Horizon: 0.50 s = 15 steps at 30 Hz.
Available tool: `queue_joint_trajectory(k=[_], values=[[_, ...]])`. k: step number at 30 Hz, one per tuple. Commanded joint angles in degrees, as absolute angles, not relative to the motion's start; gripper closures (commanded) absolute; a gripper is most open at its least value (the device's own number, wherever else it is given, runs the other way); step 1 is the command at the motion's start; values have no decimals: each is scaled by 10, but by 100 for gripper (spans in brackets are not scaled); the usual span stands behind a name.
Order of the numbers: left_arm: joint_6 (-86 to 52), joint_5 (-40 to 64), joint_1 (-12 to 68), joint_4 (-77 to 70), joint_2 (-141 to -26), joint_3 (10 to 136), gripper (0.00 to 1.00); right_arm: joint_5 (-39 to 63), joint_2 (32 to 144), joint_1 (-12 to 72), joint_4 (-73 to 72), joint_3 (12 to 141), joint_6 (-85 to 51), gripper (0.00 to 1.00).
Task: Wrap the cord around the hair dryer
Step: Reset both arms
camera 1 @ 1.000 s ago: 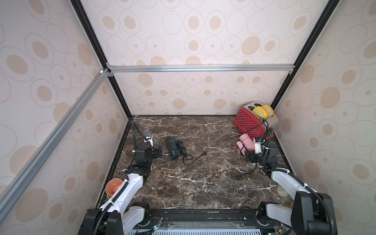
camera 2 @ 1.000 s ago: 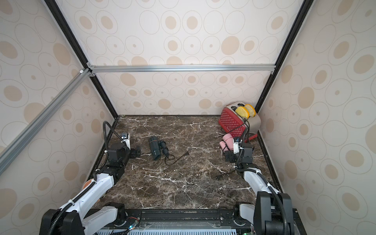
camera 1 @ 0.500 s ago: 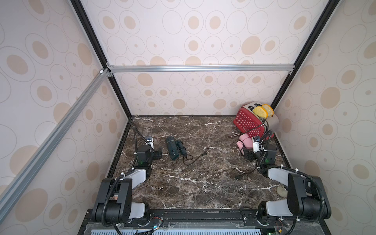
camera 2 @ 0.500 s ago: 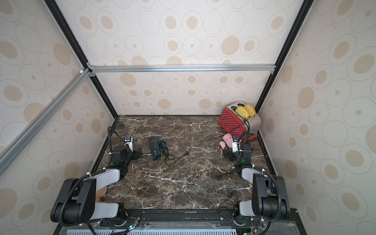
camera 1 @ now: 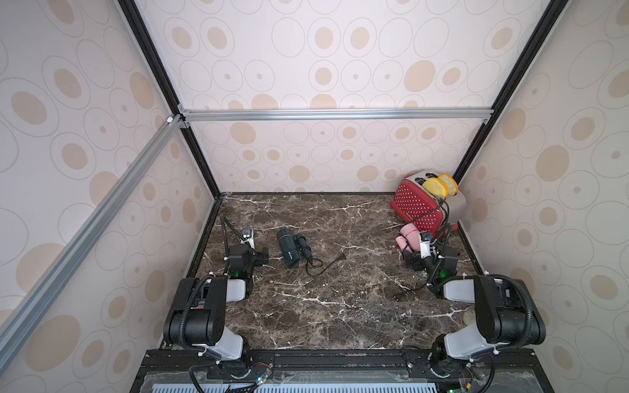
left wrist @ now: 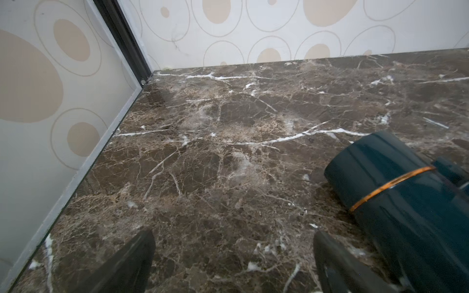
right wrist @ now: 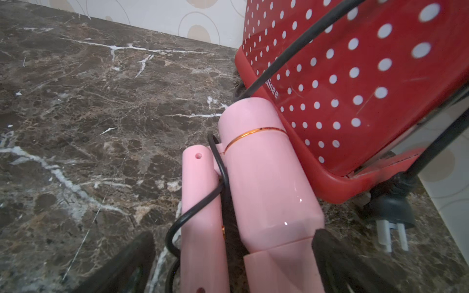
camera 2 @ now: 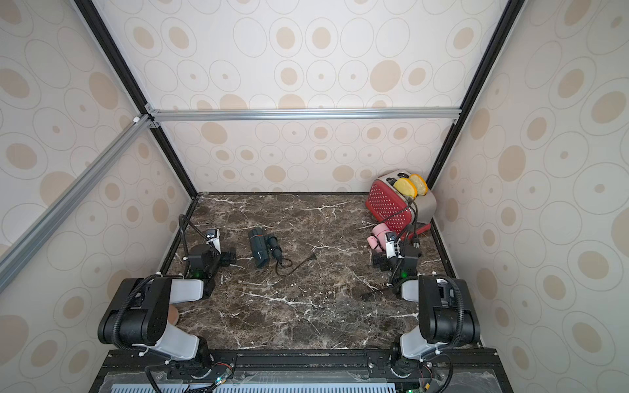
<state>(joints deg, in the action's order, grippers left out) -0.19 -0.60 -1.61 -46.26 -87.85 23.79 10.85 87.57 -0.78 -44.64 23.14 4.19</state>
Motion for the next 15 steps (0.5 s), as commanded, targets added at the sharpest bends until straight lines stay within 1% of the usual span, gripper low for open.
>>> queue_joint_trajectory(k=[1,15], values=[[-4,0,-23,-490,-880,236,1,120,877,-11,-466,230,54,0],[-7,1,-24,-487,-881,239,1,120,878,-11,-468,230,54,0]])
